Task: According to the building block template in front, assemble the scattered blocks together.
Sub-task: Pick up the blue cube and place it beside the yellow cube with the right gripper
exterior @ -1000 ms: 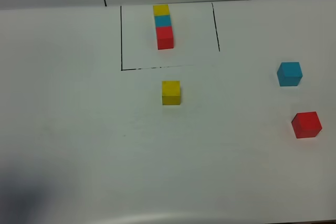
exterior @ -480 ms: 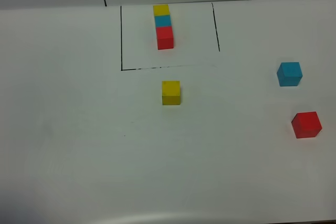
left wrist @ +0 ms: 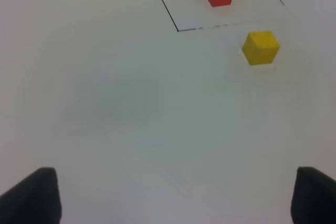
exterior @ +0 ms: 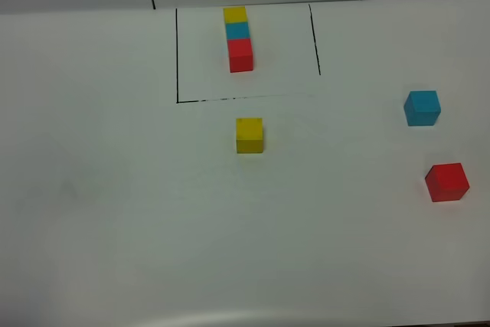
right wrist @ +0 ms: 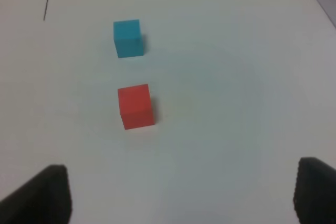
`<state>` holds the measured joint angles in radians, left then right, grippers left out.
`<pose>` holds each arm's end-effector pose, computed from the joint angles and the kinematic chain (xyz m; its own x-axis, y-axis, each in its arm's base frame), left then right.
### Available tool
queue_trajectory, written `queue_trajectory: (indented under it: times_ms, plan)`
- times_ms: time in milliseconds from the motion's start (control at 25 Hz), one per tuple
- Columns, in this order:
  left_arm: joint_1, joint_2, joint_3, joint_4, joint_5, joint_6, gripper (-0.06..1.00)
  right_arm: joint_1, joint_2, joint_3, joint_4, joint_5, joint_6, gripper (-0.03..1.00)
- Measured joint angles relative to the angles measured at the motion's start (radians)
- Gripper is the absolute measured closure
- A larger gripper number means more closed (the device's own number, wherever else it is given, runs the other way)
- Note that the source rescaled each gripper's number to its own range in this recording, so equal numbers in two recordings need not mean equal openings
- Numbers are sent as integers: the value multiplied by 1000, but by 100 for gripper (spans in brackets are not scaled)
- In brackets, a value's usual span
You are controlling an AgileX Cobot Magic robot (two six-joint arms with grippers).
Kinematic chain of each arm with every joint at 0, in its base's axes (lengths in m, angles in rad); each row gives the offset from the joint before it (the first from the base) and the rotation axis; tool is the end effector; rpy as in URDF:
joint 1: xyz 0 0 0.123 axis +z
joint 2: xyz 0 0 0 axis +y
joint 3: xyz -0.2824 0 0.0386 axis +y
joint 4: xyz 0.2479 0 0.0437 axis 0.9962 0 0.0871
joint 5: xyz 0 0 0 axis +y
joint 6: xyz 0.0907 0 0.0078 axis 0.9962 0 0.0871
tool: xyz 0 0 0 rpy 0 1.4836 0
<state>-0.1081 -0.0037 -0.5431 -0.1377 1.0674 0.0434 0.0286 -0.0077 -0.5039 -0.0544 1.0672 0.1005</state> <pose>-0.0125 -0.0097 0.2890 -0.4188 0.0221 -0.9078 0.2061 0.9759 -0.0713 -0.0067 -0.0045 0.2778 -0.4484 0.0613 -0.8917 0.0473 0.9979 0.0448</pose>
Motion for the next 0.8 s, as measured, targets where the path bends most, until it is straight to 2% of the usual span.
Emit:
queue_trajectory:
  times_ms: [640,800]
  plan:
    - [0,0,37,6,0,-2,42,0,0,0,0,0,0,24]
    - [24,0,37,6,0,-2,47,0,0,0,0,0,0,24]
